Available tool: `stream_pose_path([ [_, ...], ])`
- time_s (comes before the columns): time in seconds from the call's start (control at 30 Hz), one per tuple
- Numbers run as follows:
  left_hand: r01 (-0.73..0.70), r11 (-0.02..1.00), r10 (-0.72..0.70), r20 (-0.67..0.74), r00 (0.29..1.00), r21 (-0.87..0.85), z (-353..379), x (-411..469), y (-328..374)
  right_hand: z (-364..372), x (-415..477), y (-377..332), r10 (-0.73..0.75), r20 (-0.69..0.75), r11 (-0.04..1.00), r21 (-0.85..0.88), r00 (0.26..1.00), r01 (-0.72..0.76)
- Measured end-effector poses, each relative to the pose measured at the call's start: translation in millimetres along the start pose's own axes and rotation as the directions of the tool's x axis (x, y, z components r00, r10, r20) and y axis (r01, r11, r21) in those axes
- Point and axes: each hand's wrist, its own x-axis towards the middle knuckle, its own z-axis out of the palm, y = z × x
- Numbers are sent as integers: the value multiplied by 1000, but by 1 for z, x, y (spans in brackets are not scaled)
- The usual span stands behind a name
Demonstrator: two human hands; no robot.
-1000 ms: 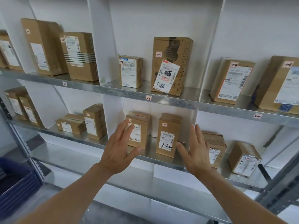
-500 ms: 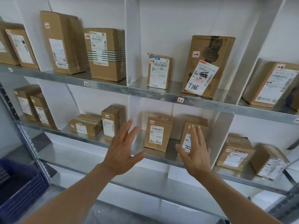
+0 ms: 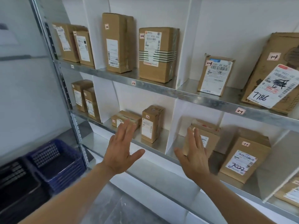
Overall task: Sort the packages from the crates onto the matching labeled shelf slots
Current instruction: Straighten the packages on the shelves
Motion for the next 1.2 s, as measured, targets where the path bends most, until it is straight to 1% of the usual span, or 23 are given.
stream_pose_path([
  [0.1, 37, 999, -37, -6, 999, 33, -14, 1, -19, 24, 19, -14, -50, 65, 999, -1, 997, 50],
  [0.23, 120, 989, -119, -18, 993, 81, -26, 9, -36, 45, 48, -28, -147, 74, 989, 7, 986, 147],
  [0.47, 183, 978, -181, -22, 983, 101, -34, 20, -58, 65, 81, -57, -230, 129, 972, 72, 964, 223],
  [0.57, 203, 975, -202, -26, 979, 90, -36, 25, -71, 81, 91, -61, -247, 110, 967, 92, 963, 238],
  [0.67, 198, 976, -196, -34, 980, 85, -35, 30, -91, 98, 102, -66, -238, 90, 969, 97, 967, 229],
  [0.83, 178, 982, -177, -11, 984, 71, -34, 39, -137, 126, 121, -84, -198, 77, 980, 42, 977, 196],
  [0.93, 167, 984, -168, 9, 986, 63, -39, 45, -170, 143, 131, -106, -193, 59, 981, 50, 980, 190],
  [1.1, 174, 983, -176, 45, 983, 57, -61, 55, -235, 182, 145, -149, -121, 115, 993, 14, 986, 120],
  [1.2, 174, 982, -178, 57, 982, 71, -75, 58, -270, 201, 147, -183, -151, 83, 987, 62, 985, 146],
])
